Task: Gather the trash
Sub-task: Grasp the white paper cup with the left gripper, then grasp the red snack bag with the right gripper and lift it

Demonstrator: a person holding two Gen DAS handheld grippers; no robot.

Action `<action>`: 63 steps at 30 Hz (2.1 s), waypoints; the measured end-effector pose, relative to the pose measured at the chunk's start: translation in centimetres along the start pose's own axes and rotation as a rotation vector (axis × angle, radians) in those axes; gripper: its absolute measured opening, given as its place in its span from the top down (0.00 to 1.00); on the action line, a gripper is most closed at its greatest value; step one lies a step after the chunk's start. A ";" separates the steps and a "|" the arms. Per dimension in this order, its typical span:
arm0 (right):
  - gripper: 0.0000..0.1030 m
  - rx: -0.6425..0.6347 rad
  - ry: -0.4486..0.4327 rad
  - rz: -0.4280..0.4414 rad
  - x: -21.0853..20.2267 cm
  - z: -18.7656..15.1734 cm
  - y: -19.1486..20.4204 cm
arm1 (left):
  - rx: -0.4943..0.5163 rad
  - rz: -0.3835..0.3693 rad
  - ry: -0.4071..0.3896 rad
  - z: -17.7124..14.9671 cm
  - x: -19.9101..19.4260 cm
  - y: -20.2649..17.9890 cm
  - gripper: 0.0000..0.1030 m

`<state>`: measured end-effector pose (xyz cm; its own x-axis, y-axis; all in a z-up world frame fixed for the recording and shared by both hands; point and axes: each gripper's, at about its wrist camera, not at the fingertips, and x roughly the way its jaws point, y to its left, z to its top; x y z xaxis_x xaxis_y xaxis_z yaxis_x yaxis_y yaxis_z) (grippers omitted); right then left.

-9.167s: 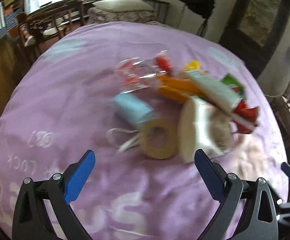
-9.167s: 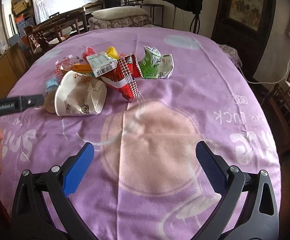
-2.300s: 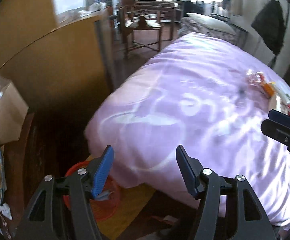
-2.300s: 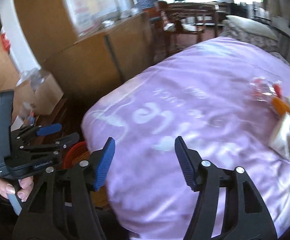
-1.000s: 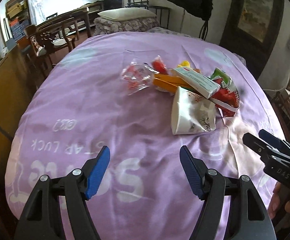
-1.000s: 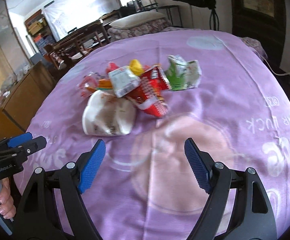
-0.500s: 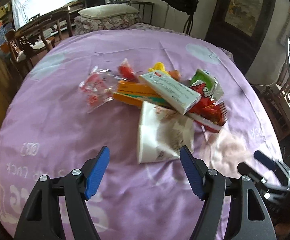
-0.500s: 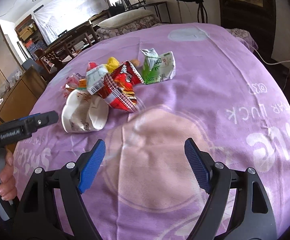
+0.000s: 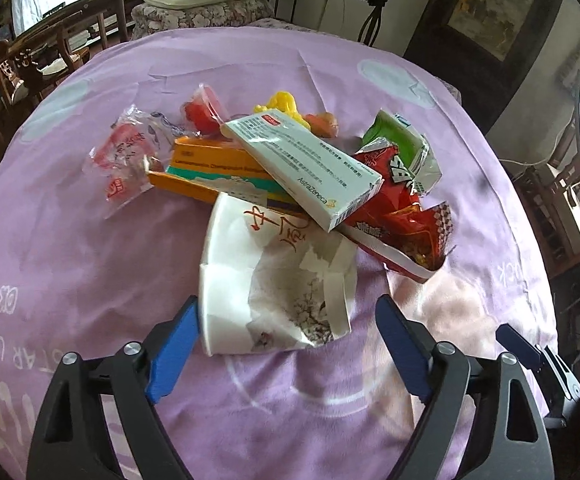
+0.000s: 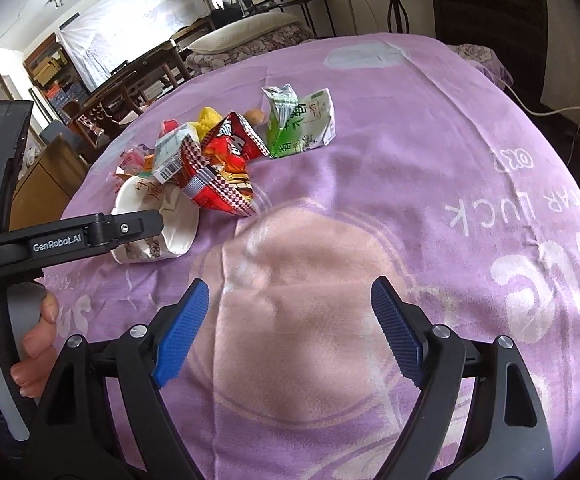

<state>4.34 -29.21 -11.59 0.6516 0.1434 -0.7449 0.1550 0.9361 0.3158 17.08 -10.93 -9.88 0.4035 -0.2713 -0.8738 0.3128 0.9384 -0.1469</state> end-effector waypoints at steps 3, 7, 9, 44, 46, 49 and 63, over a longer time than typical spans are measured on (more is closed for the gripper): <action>0.22 0.002 0.003 0.002 0.1 0.0 -0.2 | -0.001 0.018 0.018 0.4 1.0 -0.1 0.16; 0.22 0.000 0.003 0.006 0.1 0.0 -0.2 | -0.006 0.046 0.039 0.6 2.3 -0.2 0.16; 0.22 -0.004 0.004 0.005 0.0 0.0 -0.2 | -0.015 0.058 0.047 0.7 2.8 0.0 0.16; 0.21 -0.299 0.113 -0.115 6.2 4.0 9.6 | -0.128 0.125 -0.163 -5.0 -8.7 8.2 0.21; 0.22 -0.305 0.129 -0.140 6.8 4.0 9.4 | -0.135 0.121 -0.168 -5.0 -9.0 8.4 0.21; 0.31 -0.295 0.122 -0.139 7.0 4.3 9.3 | -0.141 0.119 -0.170 -5.2 -9.1 8.6 0.21; 0.72 -0.189 0.067 -0.137 4.0 5.4 6.9 | -0.137 0.113 -0.198 -6.2 -11.3 7.9 0.21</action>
<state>12.04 -23.87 -9.22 0.5821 0.0264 -0.8127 0.0925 0.9908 0.0985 9.64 0.88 -4.00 0.5940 -0.1867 -0.7825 0.1418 0.9818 -0.1267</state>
